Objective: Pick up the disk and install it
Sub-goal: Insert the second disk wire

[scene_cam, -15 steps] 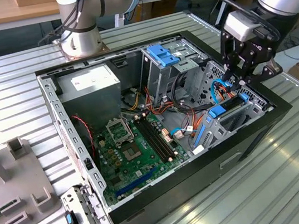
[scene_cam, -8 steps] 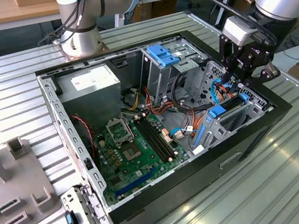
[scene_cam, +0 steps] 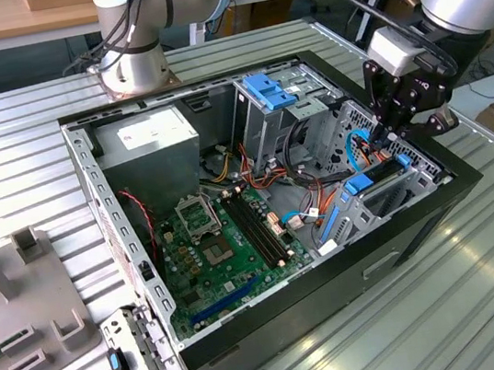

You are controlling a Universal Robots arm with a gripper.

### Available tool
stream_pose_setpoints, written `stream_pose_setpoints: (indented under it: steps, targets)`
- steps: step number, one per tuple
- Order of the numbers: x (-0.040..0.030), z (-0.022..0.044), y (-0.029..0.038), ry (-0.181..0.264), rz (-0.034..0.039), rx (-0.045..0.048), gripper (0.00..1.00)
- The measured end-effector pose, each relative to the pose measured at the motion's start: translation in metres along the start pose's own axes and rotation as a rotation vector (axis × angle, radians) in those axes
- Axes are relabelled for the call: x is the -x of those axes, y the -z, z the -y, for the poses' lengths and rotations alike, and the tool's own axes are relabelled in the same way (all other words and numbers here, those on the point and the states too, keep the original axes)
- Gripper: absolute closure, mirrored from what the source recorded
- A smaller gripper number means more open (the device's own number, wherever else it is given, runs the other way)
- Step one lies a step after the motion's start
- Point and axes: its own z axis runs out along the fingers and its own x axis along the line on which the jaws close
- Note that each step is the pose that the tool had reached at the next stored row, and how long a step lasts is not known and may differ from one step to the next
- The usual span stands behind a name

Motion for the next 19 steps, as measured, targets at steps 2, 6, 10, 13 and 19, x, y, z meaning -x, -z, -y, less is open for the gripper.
stream_pose_setpoints:
  steps: [2, 6, 10, 13, 19]
  targets:
    - [0.0000, 0.0000, -0.0001, 0.000, 0.0000, 0.0000, 0.84]
    - [-0.0008, -0.0012, -0.0001, 0.004, 0.0098, 0.0004, 0.84]
    - [-0.0029, -0.0016, 0.0002, 0.025, 0.0373, 0.0017, 0.84]
    - [-0.0052, -0.0017, 0.0001, 0.039, 0.0381, 0.0024, 0.84]
    - [-0.0079, -0.0054, 0.0001, 0.059, 0.0244, -0.0023, 0.84]
